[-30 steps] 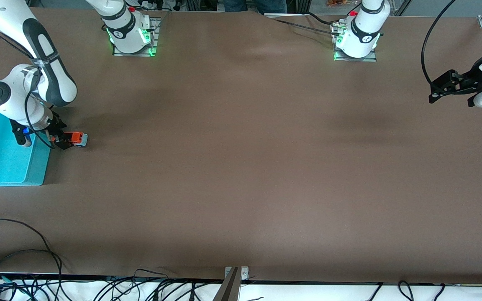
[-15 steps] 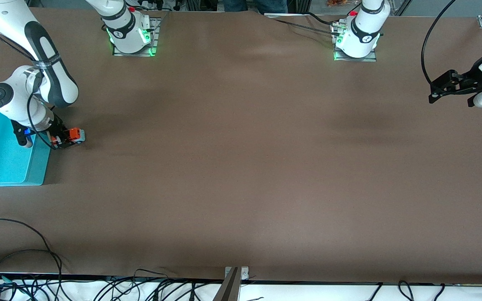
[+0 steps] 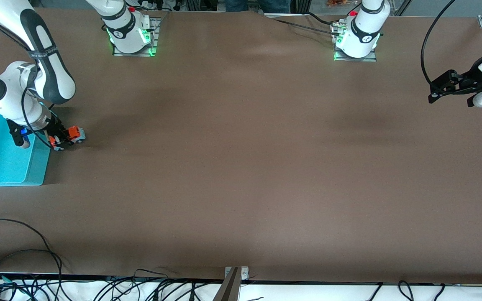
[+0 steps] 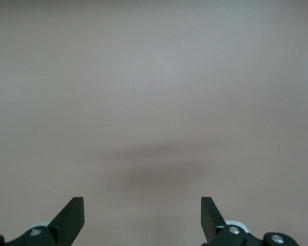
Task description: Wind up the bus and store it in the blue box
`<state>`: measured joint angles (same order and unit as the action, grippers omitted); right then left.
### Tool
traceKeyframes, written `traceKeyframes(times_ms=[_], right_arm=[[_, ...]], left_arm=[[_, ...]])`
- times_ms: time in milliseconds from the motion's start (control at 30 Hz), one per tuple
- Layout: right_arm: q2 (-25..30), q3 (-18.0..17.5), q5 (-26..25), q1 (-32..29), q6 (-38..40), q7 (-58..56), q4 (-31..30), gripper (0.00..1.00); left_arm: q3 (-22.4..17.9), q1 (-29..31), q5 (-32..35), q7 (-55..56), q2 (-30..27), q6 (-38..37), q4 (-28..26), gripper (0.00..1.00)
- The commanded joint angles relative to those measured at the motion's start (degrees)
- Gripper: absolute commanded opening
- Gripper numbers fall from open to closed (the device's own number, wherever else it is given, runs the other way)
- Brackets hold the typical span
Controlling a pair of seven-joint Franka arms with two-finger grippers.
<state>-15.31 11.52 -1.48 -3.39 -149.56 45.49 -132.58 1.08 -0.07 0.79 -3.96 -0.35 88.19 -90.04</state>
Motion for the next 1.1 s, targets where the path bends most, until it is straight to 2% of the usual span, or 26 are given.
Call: traceKeyframes(times_ms=[0,233,433,600,867,1067], right_arm=[[5.02,-2.99,-0.54,0.05,5.49,-0.32,0.56,0.0],[7.57,-5.8,-0.54,0.05,14.37,-6.1,4.78,0.0],[8.54,-5.63,0.78,-0.13,21.84,-19.98,9.52,0.0],[8.72,-4.14,2.36,-1.53,25.19,-32.38,12.08,0.0],[9.42,-0.45,1.22,-2.41,25.45,-42.4,12.34,0.0],[7.66,1.14,-4.31,-2.41,25.98,-47.95,14.01,0.0]], left_arm=[[0.24,0.15,-0.79,0.53,0.87,-1.0,1.97,1.0],[0.24,0.24,-0.87,0.44,0.87,-1.0,1.97,1.0],[0.24,0.15,-0.87,0.44,0.87,-1.09,1.97,1.0],[0.24,0.15,-0.87,0.53,0.87,-1.0,1.97,1.0],[0.24,0.24,-0.87,0.53,0.87,-1.09,1.97,1.0],[0.24,0.15,-0.79,0.44,0.87,-1.01,1.97,1.0]])
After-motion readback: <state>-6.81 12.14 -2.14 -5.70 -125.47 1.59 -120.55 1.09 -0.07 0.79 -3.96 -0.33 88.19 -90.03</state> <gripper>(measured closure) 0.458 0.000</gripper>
